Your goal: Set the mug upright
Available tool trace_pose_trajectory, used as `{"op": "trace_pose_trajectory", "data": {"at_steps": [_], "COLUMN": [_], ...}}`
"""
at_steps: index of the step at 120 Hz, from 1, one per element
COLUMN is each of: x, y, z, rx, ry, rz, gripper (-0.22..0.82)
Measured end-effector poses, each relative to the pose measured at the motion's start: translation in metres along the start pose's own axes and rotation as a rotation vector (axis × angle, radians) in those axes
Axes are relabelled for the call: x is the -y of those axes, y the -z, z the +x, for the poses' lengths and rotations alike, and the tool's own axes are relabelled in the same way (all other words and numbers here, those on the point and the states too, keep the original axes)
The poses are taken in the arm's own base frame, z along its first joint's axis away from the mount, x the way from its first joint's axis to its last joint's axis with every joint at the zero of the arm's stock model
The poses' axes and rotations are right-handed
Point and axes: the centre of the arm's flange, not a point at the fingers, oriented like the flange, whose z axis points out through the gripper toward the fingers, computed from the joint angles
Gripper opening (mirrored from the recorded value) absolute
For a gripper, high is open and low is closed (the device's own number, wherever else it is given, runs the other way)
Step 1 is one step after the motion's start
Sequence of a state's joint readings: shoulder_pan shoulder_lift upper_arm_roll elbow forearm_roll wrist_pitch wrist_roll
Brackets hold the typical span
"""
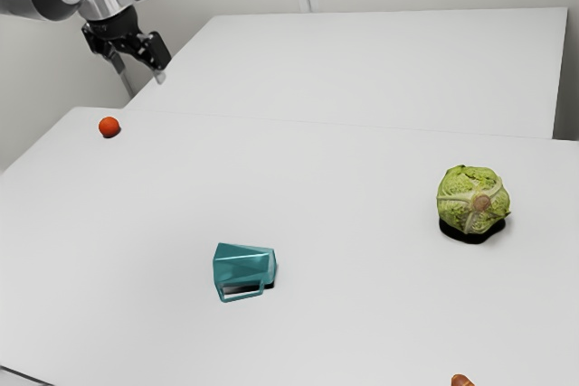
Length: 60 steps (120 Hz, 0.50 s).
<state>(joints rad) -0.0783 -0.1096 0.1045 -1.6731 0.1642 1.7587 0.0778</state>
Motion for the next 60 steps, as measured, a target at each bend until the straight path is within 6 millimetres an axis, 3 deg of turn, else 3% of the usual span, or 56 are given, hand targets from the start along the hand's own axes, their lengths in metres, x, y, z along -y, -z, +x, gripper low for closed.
{"op": "trace_pose_trajectory", "data": {"at_steps": [41,49,60], "x": [-0.003,-0.003,0.007], "y": [-0.020,-0.032,-0.063], "z": [-0.001,-0.005,-0.017], "rx": [0.018,0.041,0.101], "ry": [0.026,0.053,0.130], "rz": [-0.067,-0.125,-0.228], "gripper": [0.60,0.60,0.60]}}
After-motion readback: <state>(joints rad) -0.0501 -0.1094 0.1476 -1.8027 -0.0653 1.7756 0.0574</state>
